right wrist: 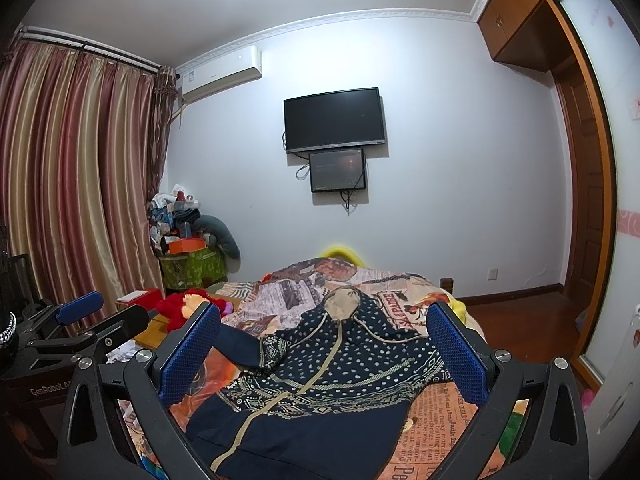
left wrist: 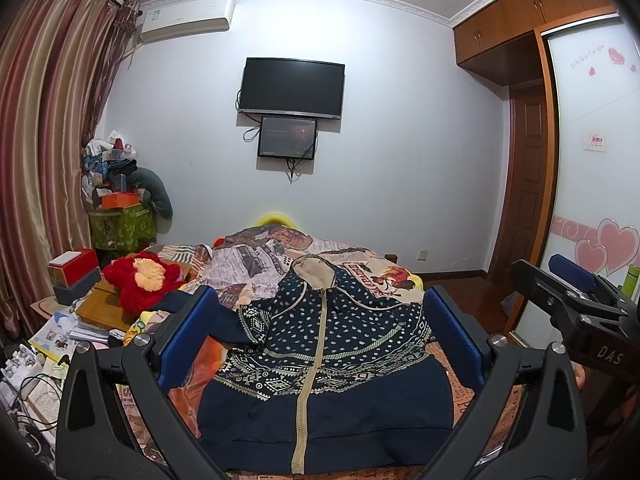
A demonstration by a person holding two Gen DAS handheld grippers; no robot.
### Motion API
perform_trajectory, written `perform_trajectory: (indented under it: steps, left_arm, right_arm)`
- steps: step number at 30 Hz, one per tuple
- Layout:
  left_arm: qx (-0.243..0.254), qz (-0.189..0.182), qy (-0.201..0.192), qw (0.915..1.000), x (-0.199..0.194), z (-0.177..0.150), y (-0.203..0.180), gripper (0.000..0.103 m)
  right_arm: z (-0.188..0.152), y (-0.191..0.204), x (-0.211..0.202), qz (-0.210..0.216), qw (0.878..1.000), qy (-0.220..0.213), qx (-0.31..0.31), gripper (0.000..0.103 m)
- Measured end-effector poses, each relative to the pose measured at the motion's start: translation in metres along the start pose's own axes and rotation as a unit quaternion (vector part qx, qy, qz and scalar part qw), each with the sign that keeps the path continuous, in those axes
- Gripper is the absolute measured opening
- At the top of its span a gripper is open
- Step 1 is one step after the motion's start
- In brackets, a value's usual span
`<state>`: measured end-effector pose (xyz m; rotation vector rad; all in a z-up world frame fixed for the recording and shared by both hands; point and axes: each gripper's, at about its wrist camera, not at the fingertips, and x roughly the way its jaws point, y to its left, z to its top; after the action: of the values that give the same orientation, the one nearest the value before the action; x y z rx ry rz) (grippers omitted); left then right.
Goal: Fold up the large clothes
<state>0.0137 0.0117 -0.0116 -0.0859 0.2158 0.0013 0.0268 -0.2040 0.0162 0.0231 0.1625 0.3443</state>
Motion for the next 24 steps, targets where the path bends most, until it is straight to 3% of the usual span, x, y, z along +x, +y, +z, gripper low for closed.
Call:
perform_trajectory:
  steps: [15, 24]
  left_arm:
    - [-0.008, 0.014, 0.017, 0.9997, 0.028, -0.004, 0.012, 0.103]
    - [-0.038, 0.065, 0.059, 0.9954, 0.103, -0.006, 0.069, 0.103]
  right_arm:
    - [-0.007, -0.003, 0.026, -0.004, 1.0, 0.025, -0.004, 0.103]
    - [-0.014, -0.009, 0.109, -0.015, 0.998, 0.061, -0.02, 0.103]
